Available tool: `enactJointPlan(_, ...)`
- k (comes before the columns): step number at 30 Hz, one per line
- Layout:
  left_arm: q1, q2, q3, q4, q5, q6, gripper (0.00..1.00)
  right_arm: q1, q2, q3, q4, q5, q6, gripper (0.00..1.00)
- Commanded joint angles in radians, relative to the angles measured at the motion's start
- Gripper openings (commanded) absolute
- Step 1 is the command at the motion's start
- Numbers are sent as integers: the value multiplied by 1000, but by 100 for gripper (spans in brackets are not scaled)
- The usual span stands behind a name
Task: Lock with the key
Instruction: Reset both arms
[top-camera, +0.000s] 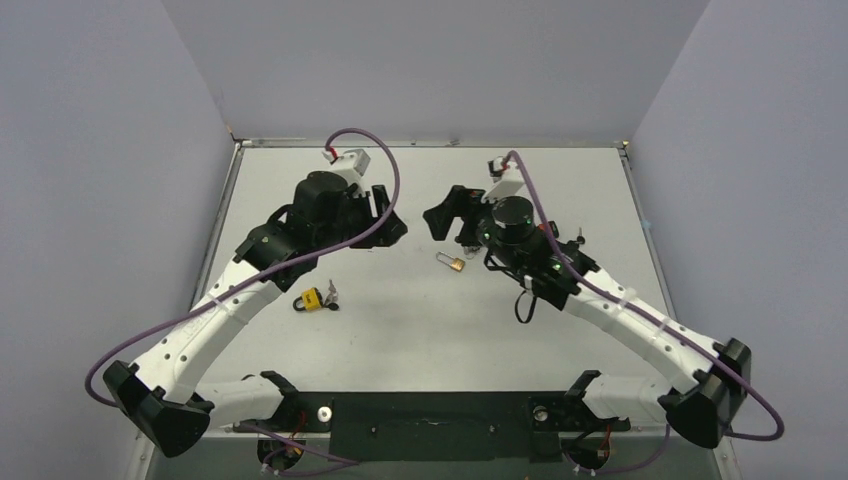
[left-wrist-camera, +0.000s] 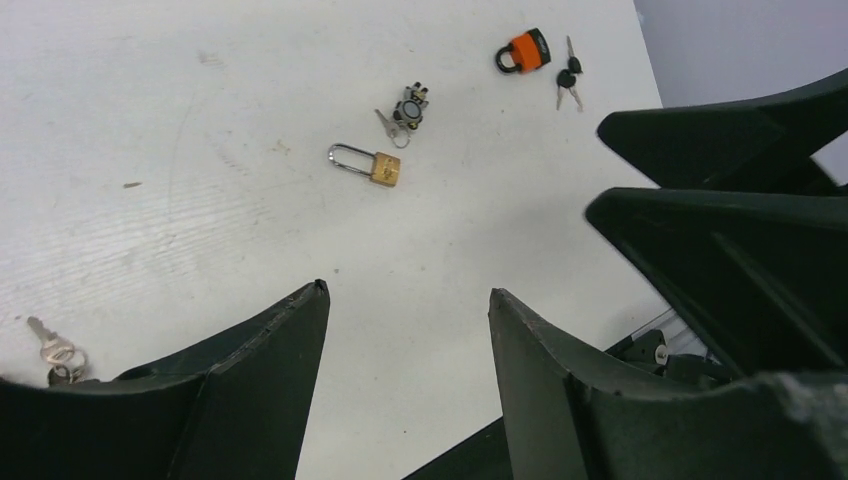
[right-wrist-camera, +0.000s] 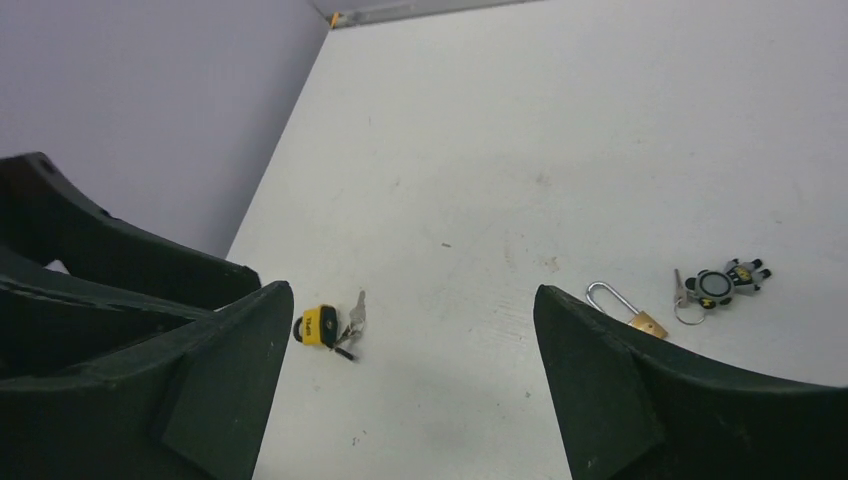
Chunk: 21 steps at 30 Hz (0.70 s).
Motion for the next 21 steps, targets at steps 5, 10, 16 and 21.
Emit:
enactJointPlan(5, -175, 102, 177, -45, -182, 133, 58, -16, -277, -62, -127, 205, -9, 87)
enactJointPlan(10, -188, 130, 214, -82, -215, 157, 58, -16, -329, -74, -129, 224, 17, 87)
enactJointPlan(16, -189, 97, 174, -67, -225, 165, 58, -15, -320, -87, -119, 216, 20, 86)
enactJointPlan(21, -189, 72, 149, -55, -224, 167, 58, -14, -327, -104, -114, 213, 22, 86)
